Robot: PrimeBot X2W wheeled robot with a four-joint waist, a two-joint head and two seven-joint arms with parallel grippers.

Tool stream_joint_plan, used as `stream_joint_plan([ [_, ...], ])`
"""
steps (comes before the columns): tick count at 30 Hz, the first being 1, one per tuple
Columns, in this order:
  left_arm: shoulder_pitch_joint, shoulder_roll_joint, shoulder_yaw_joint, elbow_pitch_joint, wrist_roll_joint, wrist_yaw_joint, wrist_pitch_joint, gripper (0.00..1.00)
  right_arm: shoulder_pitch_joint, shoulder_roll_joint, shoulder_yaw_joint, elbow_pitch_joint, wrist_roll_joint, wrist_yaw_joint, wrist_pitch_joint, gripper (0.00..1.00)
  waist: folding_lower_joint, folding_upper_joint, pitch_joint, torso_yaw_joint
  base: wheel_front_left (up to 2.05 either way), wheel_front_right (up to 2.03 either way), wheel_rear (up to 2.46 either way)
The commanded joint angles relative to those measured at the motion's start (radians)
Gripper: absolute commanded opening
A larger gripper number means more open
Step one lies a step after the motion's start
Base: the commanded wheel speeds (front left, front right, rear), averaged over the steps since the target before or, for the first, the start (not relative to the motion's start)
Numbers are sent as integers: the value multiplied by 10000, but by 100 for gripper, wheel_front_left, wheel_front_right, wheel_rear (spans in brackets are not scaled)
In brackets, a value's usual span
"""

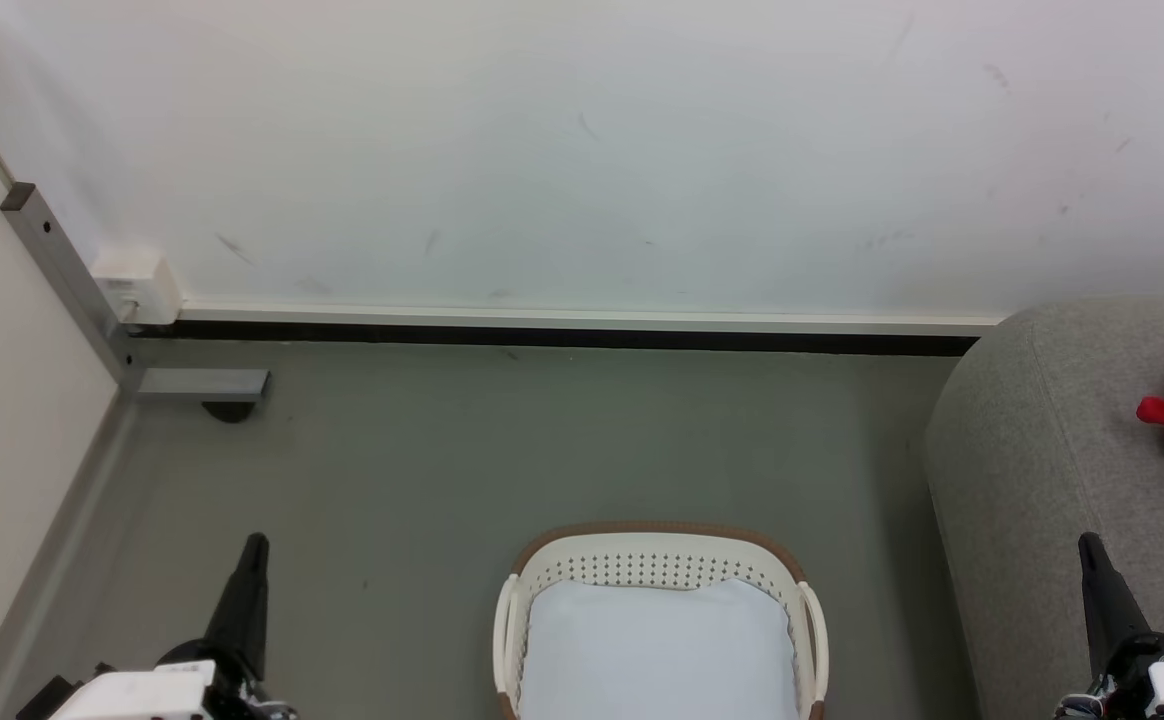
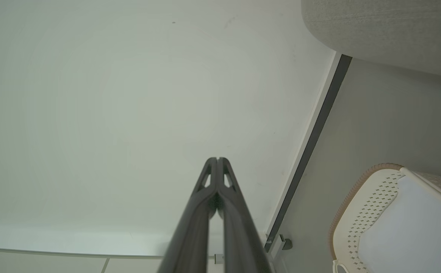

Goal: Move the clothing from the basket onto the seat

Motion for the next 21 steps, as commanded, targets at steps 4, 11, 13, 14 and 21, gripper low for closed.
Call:
stream_joint_plan([
  [4, -18, 73, 16, -40, -127, -39, 39, 0, -125, -4, -42, -48, 2, -21, 36, 0, 0, 0, 0, 0, 0, 0, 0],
  [11, -17, 73, 16, -40, -127, -39, 38, 0, -125, -5, -42, -48, 1, -21, 36, 0, 0, 0, 0, 0, 0, 0, 0],
  [13, -17, 73, 16, -40, -127, -39, 38, 0, -125, -5, -43, -48, 1, -21, 36, 0, 0, 0, 0, 0, 0, 0, 0],
  [14, -17, 73, 16, -40, -127, -39, 38, 0, -125, -5, -43, -48, 1, -21, 36, 0, 0, 0, 0, 0, 0, 0, 0],
  [21, -17, 73, 16, -40, -128, -38, 38, 0, -125, -5, -41, -48, 3, -21, 36, 0, 0, 0, 0, 0, 0, 0, 0],
])
